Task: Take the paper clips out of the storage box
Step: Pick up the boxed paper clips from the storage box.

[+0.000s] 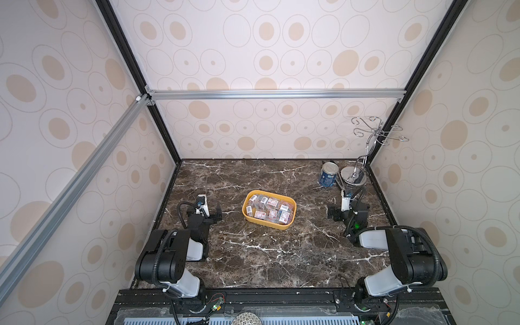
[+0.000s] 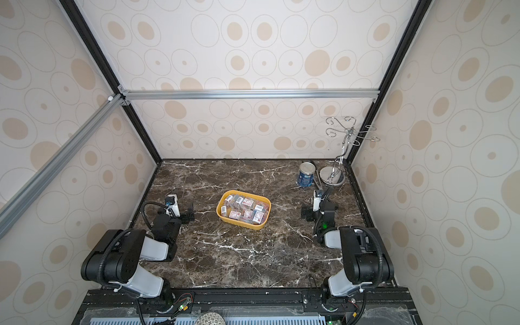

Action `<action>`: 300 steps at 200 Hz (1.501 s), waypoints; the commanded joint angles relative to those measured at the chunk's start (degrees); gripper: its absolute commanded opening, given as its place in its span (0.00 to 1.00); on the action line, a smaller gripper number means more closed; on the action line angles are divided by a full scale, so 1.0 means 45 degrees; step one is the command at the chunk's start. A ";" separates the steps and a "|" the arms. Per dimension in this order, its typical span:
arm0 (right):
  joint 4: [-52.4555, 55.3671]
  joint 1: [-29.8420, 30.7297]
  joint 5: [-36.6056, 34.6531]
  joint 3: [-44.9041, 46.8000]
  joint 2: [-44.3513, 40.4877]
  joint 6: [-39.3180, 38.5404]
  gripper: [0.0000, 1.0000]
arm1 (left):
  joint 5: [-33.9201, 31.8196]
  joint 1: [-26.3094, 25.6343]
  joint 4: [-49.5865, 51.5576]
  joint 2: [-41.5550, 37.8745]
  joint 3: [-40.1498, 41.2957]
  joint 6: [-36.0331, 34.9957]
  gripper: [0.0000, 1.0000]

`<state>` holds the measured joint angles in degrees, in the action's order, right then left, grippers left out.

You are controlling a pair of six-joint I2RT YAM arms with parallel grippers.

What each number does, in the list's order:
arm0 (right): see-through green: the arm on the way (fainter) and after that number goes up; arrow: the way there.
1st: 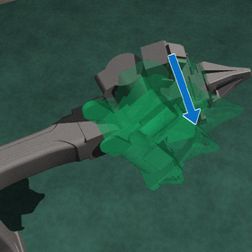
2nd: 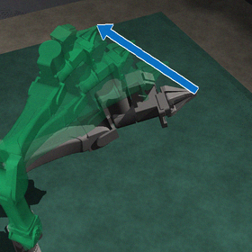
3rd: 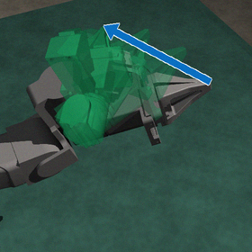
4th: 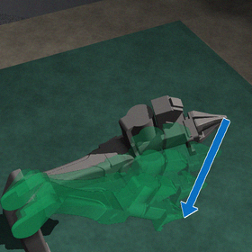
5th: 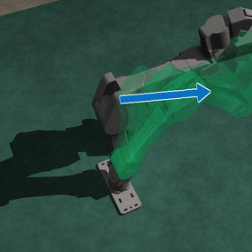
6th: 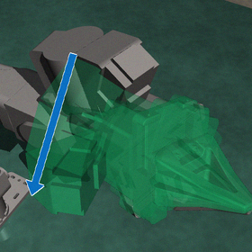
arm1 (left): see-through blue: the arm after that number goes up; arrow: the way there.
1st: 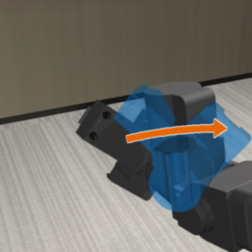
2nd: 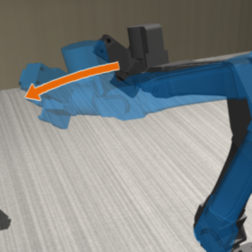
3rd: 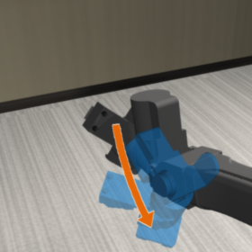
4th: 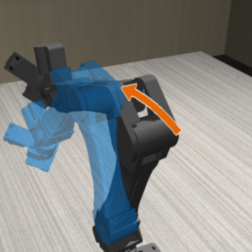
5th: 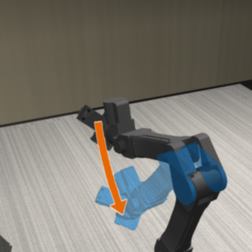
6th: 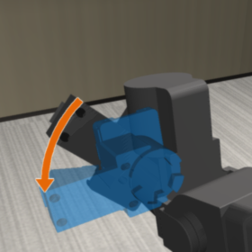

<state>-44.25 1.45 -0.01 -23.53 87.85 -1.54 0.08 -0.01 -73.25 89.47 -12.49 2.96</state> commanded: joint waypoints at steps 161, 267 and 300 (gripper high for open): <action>0.9614 -0.0352 0.2641 -0.2548 -0.5497 0.6351 0.99 | -0.5414 0.0002 1.4012 -1.5440 0.0586 0.9055 1.00; 0.9417 -0.1728 0.6269 -0.1896 -0.6319 0.9052 1.00 | -0.2261 0.0002 1.3112 -1.6269 0.2399 0.7838 1.00; 1.0756 0.2255 0.4861 -0.3837 -0.5394 0.8234 0.93 | -0.2503 0.0000 1.1726 -1.2149 0.1808 0.7932 0.95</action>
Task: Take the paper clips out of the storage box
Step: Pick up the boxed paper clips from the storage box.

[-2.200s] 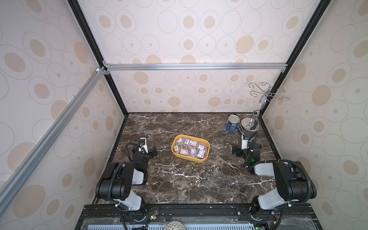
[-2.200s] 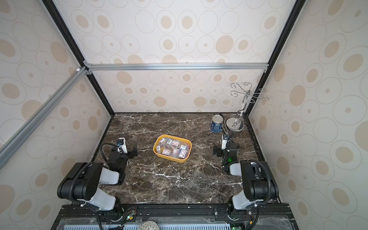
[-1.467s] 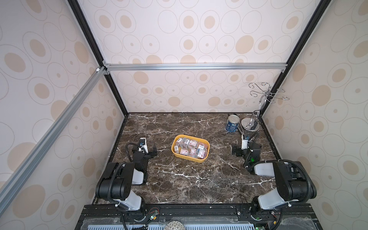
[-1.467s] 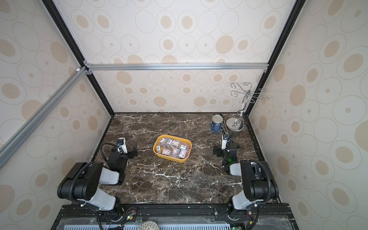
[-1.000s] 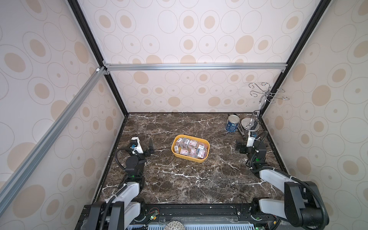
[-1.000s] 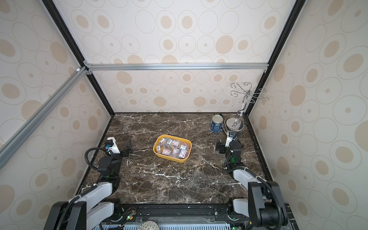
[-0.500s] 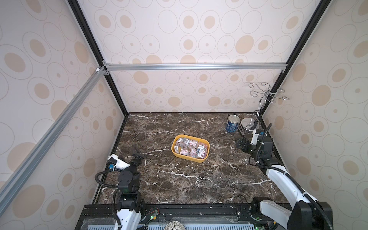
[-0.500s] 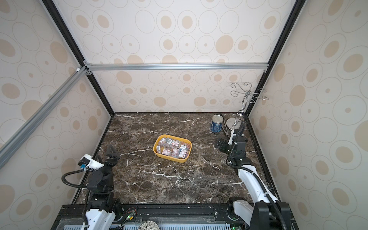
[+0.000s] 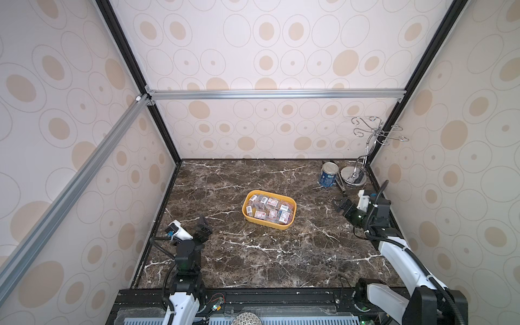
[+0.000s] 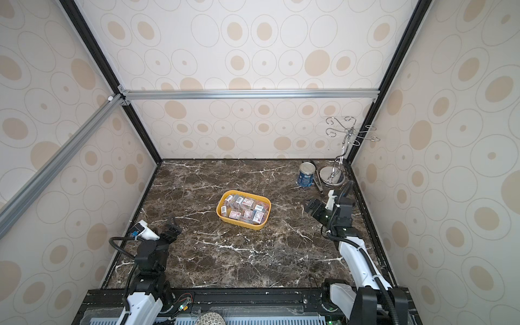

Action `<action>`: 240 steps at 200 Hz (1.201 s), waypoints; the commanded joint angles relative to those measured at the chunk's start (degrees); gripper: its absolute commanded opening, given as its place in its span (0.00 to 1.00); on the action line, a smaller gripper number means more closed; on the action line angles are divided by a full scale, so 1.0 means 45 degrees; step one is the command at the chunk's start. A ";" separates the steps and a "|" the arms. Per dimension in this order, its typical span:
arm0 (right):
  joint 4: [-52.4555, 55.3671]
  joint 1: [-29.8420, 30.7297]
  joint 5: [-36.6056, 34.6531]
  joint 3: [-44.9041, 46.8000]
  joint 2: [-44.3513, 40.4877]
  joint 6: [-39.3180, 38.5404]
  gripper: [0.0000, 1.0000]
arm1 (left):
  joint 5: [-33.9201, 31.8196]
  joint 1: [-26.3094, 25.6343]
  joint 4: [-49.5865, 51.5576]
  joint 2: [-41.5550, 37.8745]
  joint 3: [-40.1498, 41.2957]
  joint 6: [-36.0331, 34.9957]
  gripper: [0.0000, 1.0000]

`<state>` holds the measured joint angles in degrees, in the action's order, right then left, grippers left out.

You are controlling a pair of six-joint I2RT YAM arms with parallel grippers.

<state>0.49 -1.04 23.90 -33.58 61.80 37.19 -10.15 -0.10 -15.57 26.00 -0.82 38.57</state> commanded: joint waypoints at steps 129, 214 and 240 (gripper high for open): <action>0.6971 0.9747 -0.7882 -0.9371 0.8990 -0.2994 0.76 | -0.0879 -0.0018 -0.0951 0.1207 -0.0329 0.0443 0.96; 0.6938 0.9209 -0.7303 -1.0155 1.0284 -0.2310 0.78 | -0.0897 -0.0017 -0.0983 0.1322 -0.0350 0.0473 0.96; 0.6942 0.9201 -0.7220 -0.9912 1.0309 -0.2020 0.80 | -0.0937 -0.0017 -0.0942 0.1298 -0.0345 0.0491 0.96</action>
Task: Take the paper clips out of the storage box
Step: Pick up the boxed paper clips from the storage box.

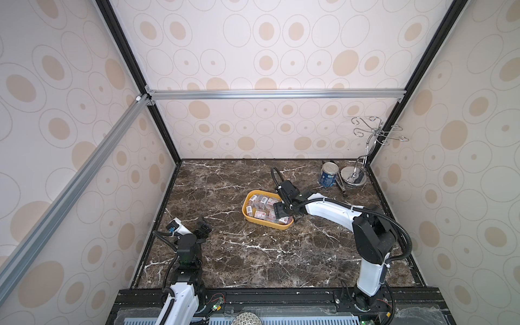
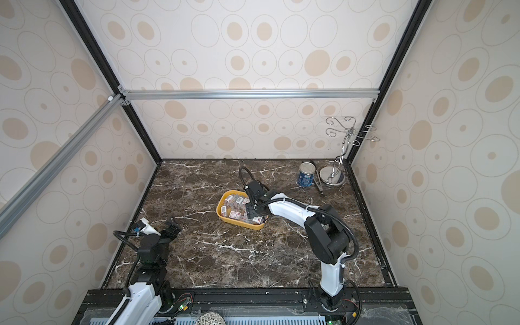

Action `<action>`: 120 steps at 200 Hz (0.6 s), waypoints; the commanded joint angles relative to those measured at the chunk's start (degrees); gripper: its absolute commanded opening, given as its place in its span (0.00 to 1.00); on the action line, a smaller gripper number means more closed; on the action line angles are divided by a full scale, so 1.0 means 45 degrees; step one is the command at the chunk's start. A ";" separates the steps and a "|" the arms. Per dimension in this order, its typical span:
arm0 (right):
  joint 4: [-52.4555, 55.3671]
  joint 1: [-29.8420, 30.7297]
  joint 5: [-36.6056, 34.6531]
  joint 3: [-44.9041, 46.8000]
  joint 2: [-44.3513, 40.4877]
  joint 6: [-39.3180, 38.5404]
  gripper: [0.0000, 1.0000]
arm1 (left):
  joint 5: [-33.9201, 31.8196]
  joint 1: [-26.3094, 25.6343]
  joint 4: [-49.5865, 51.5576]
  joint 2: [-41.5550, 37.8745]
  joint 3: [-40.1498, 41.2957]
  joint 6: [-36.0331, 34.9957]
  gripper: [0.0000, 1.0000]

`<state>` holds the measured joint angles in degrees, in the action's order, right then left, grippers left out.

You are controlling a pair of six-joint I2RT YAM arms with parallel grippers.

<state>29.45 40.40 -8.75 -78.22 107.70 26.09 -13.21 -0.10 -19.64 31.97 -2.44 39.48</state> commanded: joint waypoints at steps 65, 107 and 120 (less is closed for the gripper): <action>-0.0695 -0.0003 0.2290 0.0494 0.0315 0.1084 0.83 | -0.0403 -0.0020 0.0183 -0.0600 0.0162 0.0352 0.96; -0.1152 0.0077 0.2677 0.0304 0.0261 0.1305 0.84 | -0.0510 -0.0024 0.0238 -0.0768 0.0210 0.0393 0.96; -0.0667 0.0224 0.1757 -0.0113 0.0424 0.1254 0.84 | -0.0521 -0.0017 0.0226 -0.0794 0.0229 0.0408 0.96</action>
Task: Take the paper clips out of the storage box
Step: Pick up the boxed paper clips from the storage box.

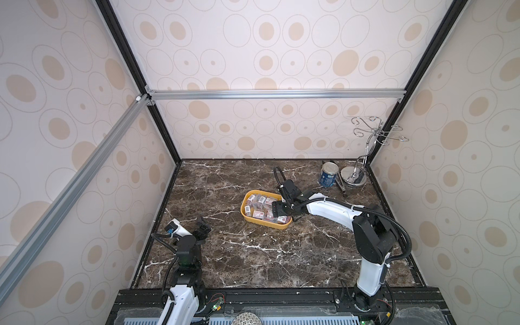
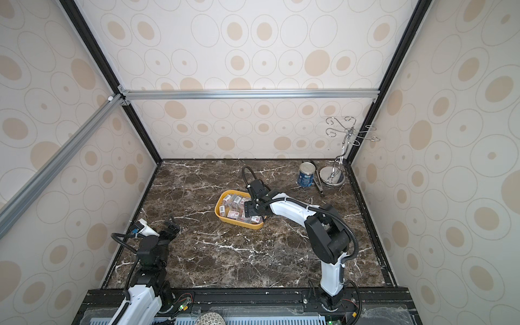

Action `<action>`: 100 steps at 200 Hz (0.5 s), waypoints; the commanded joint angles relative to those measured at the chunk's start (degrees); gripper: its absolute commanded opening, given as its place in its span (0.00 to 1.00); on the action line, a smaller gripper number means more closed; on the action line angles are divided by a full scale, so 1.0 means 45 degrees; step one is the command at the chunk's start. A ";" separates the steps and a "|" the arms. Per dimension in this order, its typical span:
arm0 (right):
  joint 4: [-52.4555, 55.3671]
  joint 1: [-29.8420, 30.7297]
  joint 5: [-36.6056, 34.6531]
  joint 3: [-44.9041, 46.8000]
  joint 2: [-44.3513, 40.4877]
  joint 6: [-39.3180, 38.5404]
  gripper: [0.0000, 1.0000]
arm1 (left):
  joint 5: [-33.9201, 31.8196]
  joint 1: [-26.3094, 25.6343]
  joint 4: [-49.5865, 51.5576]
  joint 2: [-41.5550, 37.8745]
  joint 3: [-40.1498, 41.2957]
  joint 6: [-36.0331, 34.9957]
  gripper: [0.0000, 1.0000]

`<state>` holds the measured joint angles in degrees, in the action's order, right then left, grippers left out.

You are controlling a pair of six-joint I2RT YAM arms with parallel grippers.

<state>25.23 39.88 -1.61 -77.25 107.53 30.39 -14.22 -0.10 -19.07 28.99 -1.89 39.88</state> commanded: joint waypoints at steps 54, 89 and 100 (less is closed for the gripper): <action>0.1961 0.0279 -0.2727 -0.1568 0.0775 0.0094 0.84 | -0.0337 -0.0018 0.0142 -0.0288 0.0164 0.0352 0.96; 0.1936 0.0042 -0.2548 -0.1734 0.1484 0.0053 0.84 | -0.0396 -0.0017 0.0263 -0.0410 0.0175 0.0370 0.96; 0.2023 -0.0166 -0.2324 -0.1916 0.1822 -0.0023 0.84 | -0.0394 -0.0027 0.0273 -0.0480 0.0185 0.0376 0.96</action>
<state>31.09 40.66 -11.53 -84.18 112.09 30.39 -14.74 -0.10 -18.48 27.70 -1.30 40.23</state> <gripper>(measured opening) 0.843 0.961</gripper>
